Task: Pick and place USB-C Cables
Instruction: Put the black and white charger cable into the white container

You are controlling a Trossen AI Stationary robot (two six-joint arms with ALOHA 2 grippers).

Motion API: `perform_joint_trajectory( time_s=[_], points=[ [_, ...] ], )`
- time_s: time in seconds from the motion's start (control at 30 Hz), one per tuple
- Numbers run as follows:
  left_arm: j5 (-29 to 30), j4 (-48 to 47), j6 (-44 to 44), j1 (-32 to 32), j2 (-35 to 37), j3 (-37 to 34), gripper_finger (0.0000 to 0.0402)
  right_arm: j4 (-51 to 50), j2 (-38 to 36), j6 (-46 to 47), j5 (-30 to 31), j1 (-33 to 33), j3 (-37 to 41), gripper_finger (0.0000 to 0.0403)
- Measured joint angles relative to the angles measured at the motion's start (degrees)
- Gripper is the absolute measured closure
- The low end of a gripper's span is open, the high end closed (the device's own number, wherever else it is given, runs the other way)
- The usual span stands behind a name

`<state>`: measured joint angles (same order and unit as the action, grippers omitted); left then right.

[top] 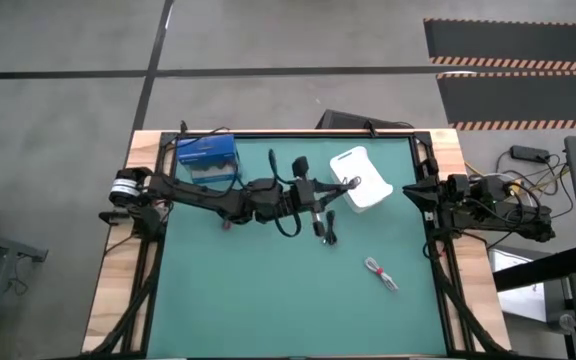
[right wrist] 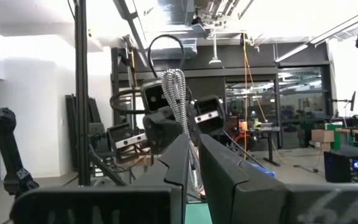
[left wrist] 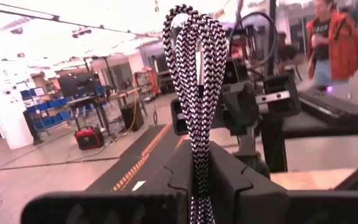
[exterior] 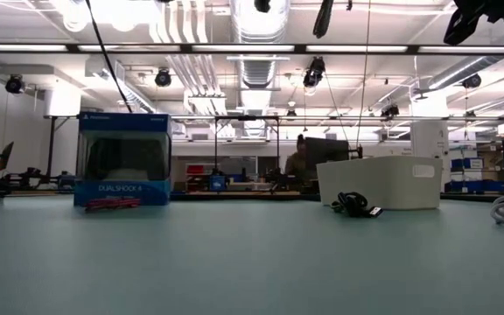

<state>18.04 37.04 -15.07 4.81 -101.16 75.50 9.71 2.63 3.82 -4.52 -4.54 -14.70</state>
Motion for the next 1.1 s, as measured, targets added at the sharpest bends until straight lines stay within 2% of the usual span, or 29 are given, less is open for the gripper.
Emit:
perform_joint_trajectory(
  time_s=[0.2,0.37,1.1],
  points=[
    [0.0,10.5,5.4,-0.2,0.0,-5.8,0.0391,-0.1,0.0,0.0,0.0,0.0,0.0,0.0374],
    [0.5,15.3,6.0,-0.3,0.0,-9.1,0.0391,-0.1,0.0,0.0,0.1,0.0,0.0,0.0374],
    [0.4,16.5,7.3,-0.7,0.0,-9.0,0.0391,-0.1,0.1,0.0,0.1,0.0,0.0,0.0374]
  ],
)
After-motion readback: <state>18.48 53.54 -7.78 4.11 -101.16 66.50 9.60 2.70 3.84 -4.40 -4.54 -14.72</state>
